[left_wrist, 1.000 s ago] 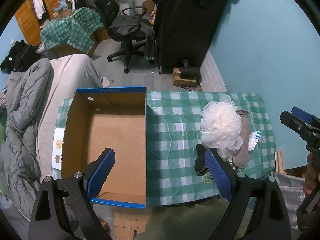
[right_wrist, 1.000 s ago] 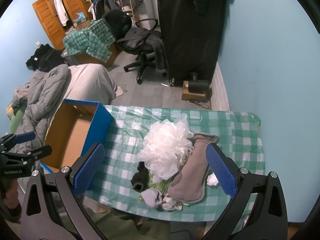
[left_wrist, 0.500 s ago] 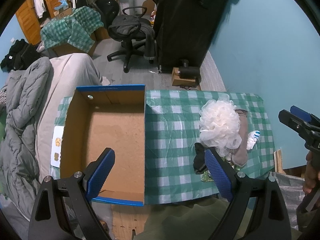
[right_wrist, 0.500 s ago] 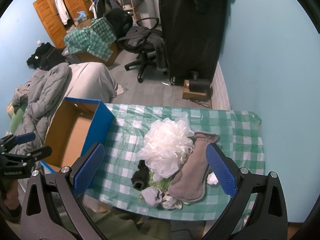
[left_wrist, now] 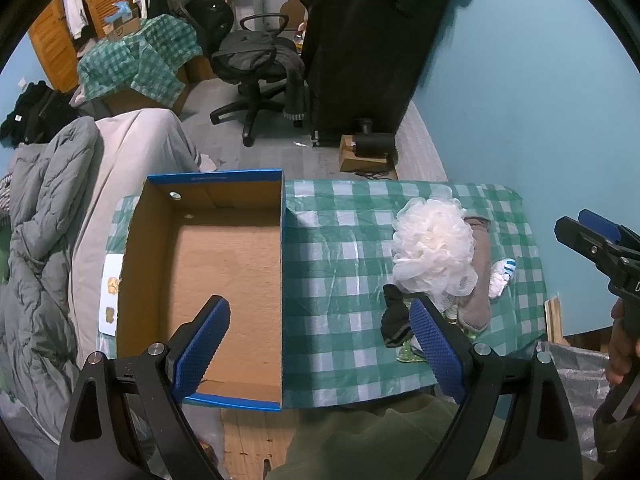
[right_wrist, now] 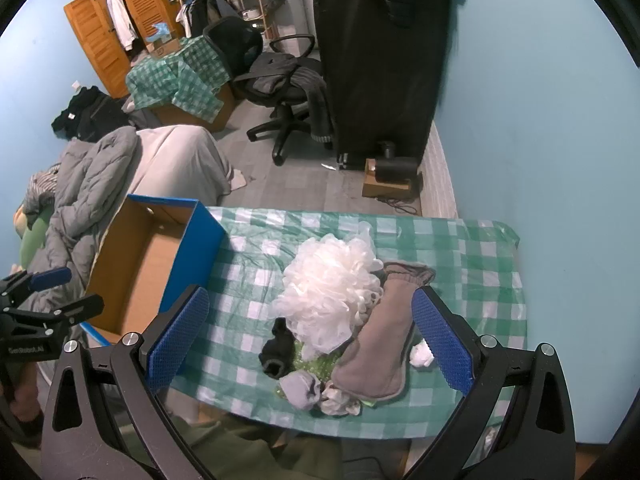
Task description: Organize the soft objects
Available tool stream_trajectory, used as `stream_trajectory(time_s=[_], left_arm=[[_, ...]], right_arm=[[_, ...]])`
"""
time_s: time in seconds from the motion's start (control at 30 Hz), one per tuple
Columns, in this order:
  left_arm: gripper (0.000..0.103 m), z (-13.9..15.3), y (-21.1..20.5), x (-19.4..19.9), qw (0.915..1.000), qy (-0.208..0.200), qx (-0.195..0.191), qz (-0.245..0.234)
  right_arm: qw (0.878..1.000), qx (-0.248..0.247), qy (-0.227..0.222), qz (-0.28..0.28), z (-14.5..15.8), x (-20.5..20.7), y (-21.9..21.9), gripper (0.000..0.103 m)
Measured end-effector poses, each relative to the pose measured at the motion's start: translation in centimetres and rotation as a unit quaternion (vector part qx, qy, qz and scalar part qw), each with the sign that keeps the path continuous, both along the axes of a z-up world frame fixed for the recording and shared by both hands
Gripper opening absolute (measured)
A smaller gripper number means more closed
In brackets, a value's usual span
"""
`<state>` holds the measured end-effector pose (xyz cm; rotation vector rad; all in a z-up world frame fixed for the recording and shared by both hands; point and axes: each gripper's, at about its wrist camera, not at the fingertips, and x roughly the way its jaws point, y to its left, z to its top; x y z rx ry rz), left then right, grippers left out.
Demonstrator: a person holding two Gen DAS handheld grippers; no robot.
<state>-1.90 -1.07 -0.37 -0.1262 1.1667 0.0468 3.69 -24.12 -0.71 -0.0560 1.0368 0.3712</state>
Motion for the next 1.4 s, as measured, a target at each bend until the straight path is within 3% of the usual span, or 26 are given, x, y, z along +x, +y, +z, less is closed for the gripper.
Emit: stream_trajectory(time_s=[0.73,1.4], left_arm=[[0.093,-0.3,-1.4,1.3,0.9999,0.01,0.002,-0.013],[0.093,-3.7,-5.8,4.6,0.998,0.041,-0.012,-0.047]], right_arm=[[1.0,0.002,0.01,-0.014,-1.0,-1.7,-1.2,0.101],[0.995,-0.012,0.048,-0.081,-2.9,2.6,-10.7,0.101]])
